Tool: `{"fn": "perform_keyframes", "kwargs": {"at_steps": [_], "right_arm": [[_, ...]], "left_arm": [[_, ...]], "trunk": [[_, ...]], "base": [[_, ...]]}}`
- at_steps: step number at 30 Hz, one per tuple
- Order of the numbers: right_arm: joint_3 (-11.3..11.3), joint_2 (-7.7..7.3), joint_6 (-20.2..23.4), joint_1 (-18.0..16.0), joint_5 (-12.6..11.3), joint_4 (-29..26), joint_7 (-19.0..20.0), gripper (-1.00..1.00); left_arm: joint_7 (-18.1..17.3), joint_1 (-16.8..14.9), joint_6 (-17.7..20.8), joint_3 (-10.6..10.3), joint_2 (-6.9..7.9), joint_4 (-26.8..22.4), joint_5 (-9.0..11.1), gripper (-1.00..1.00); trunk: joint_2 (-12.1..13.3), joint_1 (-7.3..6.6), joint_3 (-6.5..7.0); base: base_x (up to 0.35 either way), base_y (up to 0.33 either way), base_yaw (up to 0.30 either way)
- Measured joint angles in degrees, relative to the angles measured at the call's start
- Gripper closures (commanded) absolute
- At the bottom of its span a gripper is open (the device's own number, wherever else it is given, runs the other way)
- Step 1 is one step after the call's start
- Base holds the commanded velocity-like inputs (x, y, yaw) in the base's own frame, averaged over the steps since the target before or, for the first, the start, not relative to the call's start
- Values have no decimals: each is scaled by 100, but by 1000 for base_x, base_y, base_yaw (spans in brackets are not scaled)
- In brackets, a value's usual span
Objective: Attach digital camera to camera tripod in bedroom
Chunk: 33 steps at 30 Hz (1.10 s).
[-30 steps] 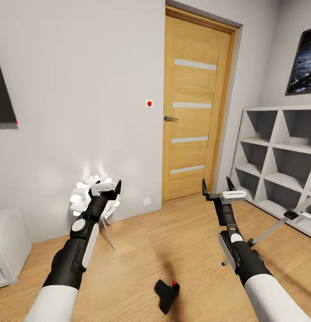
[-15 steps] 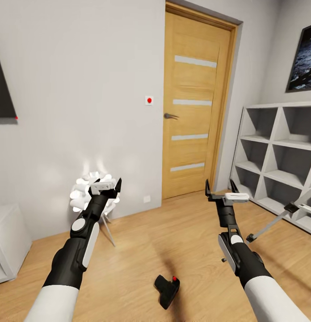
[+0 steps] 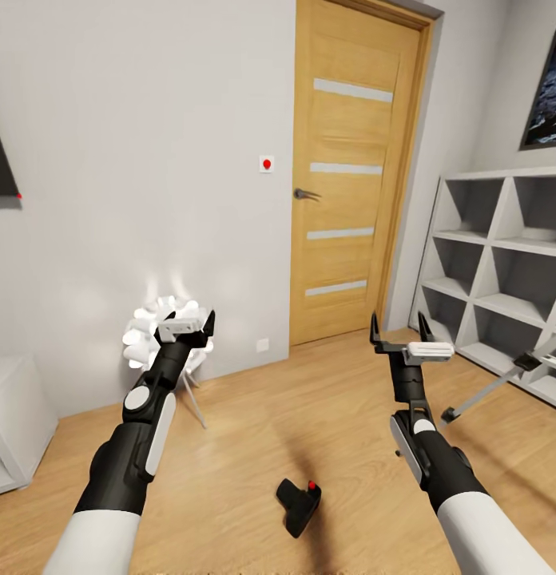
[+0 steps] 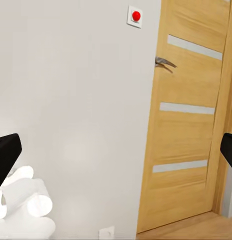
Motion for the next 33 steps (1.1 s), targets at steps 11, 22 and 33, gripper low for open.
{"fn": "perform_keyframes", "kwargs": {"at_steps": [11,22,33], "right_arm": [[41,0,-30,2,169,3,28,-100],[391,-1,-23,1,385,9,29,-100],[405,-1,-24,-1,393,25,29,-100]], "left_arm": [[1,0,-63,4,-1,99,0,-100],[-19,0,-93,3,-1,701,0,-100],[-27,0,-86,-6,-8,764,0,-100]], "trunk": [[-15,28,-244],[-30,57,-488],[-45,85,-732]], "base": [[0,0,0],[0,0,0],[0,0,0]]}}
